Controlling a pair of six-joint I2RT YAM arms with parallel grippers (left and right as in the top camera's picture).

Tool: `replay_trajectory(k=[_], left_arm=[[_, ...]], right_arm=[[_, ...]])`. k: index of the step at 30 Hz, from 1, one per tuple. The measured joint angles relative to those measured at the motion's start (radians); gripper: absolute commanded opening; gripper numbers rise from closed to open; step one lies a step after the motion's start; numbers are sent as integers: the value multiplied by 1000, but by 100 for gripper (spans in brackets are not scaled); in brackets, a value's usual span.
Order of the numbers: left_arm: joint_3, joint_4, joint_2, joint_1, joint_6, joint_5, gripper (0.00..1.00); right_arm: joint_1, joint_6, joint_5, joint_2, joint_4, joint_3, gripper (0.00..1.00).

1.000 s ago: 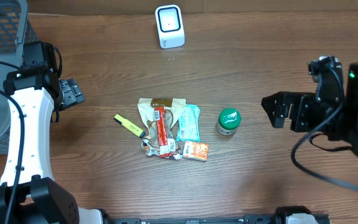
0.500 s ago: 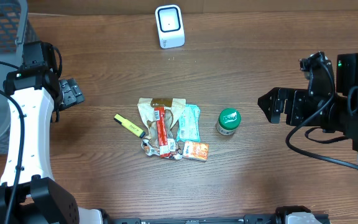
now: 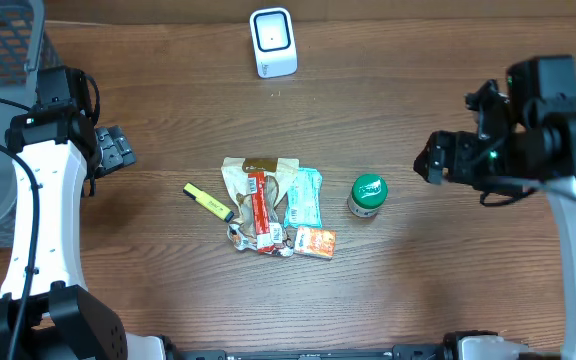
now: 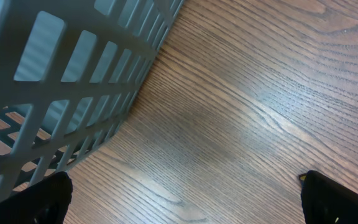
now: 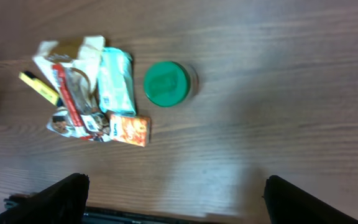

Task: Scan the item barcode
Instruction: 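Raise the right gripper and move it over the green-lidded jar, then lower the right gripper around the green-lidded jar and close it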

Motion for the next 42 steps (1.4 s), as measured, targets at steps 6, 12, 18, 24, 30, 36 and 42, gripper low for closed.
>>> replay_trajectory(k=[6, 12, 18, 24, 30, 36, 42], left_arm=[[0, 0, 0, 0, 0, 0, 100], [0, 0, 0, 0, 0, 0, 100], [0, 0, 0, 0, 0, 0, 100], [0, 0, 0, 0, 0, 0, 100], [0, 0, 0, 0, 0, 0, 100], [0, 0, 0, 0, 0, 0, 100], [0, 0, 0, 0, 0, 0, 100]], right_arm=[[0, 21, 5, 68, -1, 0, 93], [10, 52, 9, 68, 38, 0, 93], [143, 122, 94, 76, 104, 0, 100], [237, 150, 136, 160, 104, 0, 100], [256, 188, 151, 281, 98, 0, 100], [256, 203, 154, 362, 128, -15, 100], [256, 232, 154, 362, 247, -120, 100]])
